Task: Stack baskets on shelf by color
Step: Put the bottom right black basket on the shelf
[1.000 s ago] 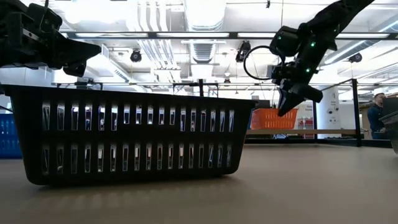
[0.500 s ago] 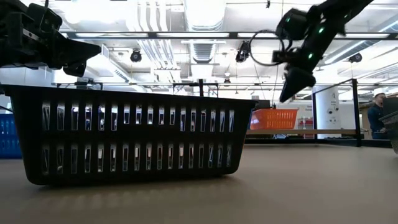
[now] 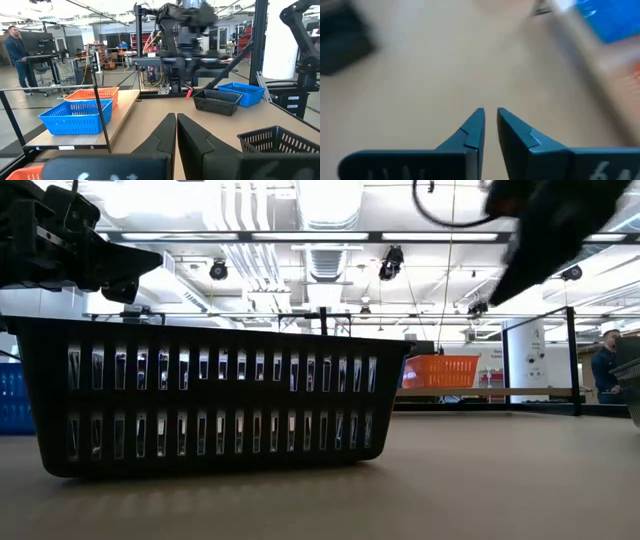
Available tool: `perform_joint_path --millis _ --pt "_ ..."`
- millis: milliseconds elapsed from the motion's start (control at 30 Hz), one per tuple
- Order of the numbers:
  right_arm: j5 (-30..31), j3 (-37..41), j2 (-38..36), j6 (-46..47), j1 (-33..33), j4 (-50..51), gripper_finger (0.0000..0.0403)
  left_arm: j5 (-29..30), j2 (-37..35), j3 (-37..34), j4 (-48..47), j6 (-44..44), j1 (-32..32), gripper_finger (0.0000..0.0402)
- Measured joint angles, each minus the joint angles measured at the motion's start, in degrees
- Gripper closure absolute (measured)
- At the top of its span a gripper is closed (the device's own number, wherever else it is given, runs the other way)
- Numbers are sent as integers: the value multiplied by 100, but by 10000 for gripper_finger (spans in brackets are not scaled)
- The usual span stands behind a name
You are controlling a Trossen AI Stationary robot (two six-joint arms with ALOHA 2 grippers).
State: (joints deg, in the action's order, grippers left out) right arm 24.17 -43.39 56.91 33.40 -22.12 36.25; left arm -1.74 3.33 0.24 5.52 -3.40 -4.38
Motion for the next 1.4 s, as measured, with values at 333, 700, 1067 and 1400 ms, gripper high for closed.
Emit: perform_joint_path --millis 333,700,1067,1400 --pt "697 -68 889 4479 -2313 -691 389 0 0 0 -1 0 2 402" --pt "-1269 -825 1623 5216 -2401 -96 319 0 0 1 -2 0 2 402" --pt "-1781 -2213 3016 4485 -2399 1591 240 0 0 1 0 0 2 402" --pt "-1876 -2658 4008 4036 -2333 2261 251 0 4 1 -2 0 2 402"
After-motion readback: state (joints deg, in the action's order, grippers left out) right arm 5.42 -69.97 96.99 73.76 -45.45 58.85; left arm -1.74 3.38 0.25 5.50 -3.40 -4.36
